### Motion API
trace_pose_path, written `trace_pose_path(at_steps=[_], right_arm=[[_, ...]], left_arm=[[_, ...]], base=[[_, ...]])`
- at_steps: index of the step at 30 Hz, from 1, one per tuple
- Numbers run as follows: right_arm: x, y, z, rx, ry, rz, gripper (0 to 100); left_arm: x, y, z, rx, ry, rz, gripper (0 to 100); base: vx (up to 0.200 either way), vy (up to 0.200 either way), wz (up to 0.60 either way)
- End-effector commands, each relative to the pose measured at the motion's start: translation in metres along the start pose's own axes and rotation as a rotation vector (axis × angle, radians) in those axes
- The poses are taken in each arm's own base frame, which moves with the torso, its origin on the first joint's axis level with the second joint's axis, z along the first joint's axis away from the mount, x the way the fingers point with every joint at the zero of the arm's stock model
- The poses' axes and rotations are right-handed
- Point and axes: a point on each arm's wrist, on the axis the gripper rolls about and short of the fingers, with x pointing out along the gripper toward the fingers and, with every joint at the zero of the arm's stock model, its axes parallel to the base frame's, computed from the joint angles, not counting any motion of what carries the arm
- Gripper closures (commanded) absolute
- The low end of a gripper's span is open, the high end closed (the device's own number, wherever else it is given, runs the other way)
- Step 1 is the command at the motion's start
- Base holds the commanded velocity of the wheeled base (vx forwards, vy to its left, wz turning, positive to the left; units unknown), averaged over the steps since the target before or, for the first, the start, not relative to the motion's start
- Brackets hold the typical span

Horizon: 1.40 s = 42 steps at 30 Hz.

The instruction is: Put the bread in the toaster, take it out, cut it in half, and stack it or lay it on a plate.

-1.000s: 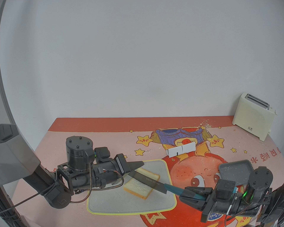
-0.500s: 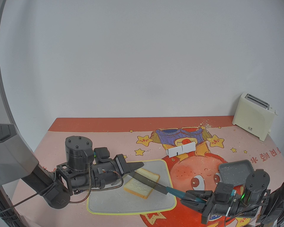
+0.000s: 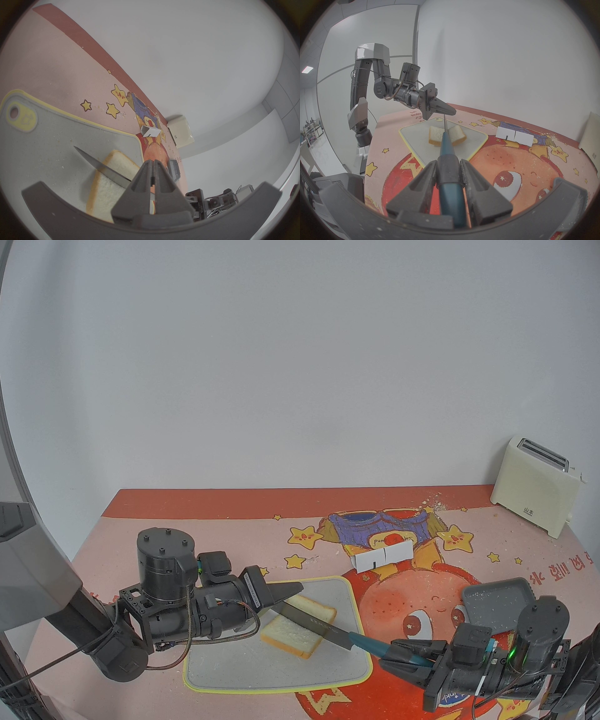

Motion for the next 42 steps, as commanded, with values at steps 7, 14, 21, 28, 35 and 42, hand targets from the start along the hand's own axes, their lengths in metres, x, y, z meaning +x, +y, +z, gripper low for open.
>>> trace_pose_path(at_steps=[7, 14, 21, 28, 35, 42], right_arm=[[-0.001, 0.000, 0.011, 0.005, -0.094, 0.003, 100], [0.001, 0.000, 0.002, 0.005, -0.040, 0.000, 100], [0.003, 0.000, -0.007, 0.005, 0.009, 0.001, 100], [0.003, 0.000, -0.010, 0.005, 0.026, 0.001, 100], [0.003, 0.000, -0.007, 0.005, 0.006, 0.001, 100], [0.003, 0.000, 0.004, 0.005, -0.068, 0.001, 100]], left_arm=[[0.000, 0.002, -0.001, -0.003, 0.003, 0.006, 100], [-0.001, 0.002, -0.002, 0.010, 0.006, 0.009, 100], [-0.003, -0.002, 0.000, 0.022, -0.001, -0.006, 100], [-0.003, -0.003, 0.000, 0.024, -0.003, -0.006, 100], [-0.001, 0.002, -0.001, 0.025, 0.002, 0.008, 100], [-0.001, 0.003, -0.002, 0.030, 0.003, 0.015, 100]], base=[[0.000, 0.000, 0.00], [0.000, 0.000, 0.00], [0.000, 0.000, 0.00], [0.000, 0.000, 0.00], [0.000, 0.000, 0.00], [0.000, 0.000, 0.00]])
